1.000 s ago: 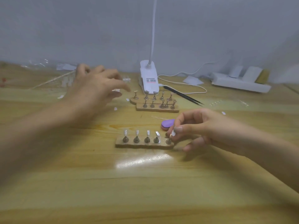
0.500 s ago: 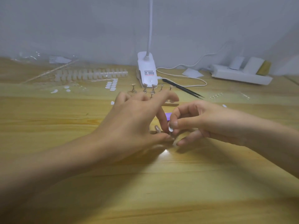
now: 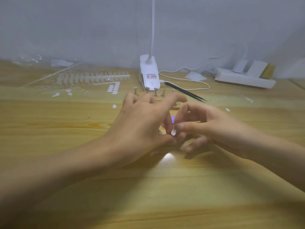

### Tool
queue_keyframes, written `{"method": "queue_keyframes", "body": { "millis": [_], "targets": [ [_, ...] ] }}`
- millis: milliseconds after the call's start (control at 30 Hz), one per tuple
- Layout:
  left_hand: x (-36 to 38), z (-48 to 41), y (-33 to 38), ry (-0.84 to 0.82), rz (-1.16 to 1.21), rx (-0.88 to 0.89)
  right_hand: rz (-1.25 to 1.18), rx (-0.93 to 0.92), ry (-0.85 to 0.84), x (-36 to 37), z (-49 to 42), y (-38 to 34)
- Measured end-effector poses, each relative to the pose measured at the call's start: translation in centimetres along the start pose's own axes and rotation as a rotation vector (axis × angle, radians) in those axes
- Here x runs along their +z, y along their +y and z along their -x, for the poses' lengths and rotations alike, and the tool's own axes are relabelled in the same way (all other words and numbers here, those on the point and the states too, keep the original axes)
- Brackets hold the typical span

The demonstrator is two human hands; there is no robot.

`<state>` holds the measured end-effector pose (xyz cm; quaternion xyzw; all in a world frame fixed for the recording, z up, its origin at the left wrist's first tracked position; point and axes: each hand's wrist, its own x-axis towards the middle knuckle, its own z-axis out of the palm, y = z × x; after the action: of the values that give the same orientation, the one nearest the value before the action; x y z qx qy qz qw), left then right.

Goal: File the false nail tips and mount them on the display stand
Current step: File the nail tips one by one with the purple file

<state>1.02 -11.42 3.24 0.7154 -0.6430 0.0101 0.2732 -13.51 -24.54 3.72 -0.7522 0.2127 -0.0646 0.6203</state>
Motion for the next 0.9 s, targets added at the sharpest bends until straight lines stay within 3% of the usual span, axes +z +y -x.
{"method": "queue_keyframes", "body": {
  "millis": [133,233,567,900],
  "targets": [
    [0.3,0.2,-0.2,0.013,0.023,-0.014,0.291,-0.339,0.106,-1.0,-0.1,-0.1],
    [0.4,0.4,-0.4,0.006,0.064,-0.03,0.347,-0.453,0.065,-0.8,-0.5,0.1],
    [0.3,0.3,-0.3,-0.013,0.047,-0.057,0.392,-0.438,-0.039,-0.9,-1.7,0.5],
    [0.3,0.4,-0.4,-0.023,0.049,-0.061,0.551,-0.488,0.019,-0.5,-1.5,0.8]
  ]
}}
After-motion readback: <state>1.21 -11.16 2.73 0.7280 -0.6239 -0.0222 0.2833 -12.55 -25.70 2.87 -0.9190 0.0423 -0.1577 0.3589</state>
